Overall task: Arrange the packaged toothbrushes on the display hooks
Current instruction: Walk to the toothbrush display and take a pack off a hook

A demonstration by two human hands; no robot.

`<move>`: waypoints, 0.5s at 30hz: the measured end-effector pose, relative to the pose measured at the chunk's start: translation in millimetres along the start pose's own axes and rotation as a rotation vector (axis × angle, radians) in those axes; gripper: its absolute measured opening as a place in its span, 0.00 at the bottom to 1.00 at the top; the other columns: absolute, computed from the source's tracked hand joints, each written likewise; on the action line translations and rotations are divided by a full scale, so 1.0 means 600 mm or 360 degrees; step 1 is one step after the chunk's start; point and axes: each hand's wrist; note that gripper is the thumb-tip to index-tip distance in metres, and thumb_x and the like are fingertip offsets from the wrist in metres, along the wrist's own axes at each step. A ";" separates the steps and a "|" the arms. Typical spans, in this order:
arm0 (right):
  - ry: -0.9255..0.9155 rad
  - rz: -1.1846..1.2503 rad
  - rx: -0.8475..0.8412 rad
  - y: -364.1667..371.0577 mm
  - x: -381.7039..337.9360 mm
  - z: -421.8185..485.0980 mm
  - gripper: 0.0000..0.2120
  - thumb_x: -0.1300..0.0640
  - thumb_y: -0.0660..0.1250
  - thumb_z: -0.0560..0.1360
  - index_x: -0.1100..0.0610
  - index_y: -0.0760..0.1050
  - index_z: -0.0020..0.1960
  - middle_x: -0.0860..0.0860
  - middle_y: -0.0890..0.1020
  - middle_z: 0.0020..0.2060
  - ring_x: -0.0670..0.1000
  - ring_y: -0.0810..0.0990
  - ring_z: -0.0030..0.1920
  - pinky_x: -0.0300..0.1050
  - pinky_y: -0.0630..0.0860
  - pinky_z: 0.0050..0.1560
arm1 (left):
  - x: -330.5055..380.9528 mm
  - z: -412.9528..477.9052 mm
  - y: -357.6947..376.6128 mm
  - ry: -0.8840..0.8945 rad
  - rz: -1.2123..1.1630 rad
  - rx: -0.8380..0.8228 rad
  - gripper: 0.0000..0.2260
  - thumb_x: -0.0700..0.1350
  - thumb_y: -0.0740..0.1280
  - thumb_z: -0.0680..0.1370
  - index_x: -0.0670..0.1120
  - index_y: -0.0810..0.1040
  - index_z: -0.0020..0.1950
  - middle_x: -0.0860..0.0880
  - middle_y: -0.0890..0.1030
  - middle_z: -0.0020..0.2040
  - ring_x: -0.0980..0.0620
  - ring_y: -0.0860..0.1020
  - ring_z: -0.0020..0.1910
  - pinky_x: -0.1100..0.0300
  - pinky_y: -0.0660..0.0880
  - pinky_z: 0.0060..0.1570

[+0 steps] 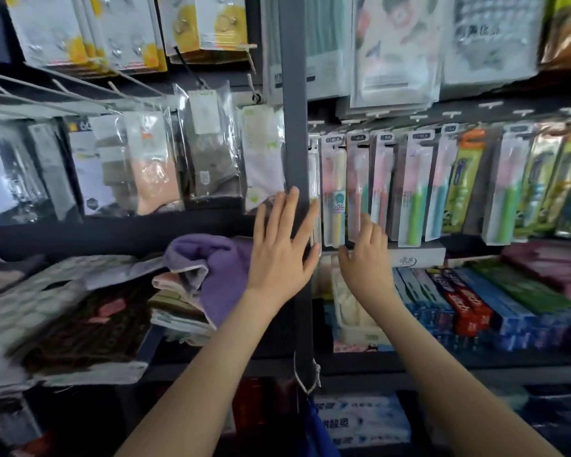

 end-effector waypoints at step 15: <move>-0.0063 0.0102 -0.0262 0.037 0.039 0.109 0.32 0.47 0.50 0.76 0.65 0.54 0.74 0.61 0.63 0.69 0.61 0.68 0.65 0.52 0.70 0.60 | 0.071 0.048 0.049 0.0094 0.0301 0.0102 0.19 0.41 0.66 0.72 0.44 0.77 0.63 0.42 0.72 0.69 0.46 0.69 0.69 0.49 0.53 0.71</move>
Point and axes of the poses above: each hand's wrist, its own z-axis towards the middle knuckle, its own y-axis out of the palm, x = y × z
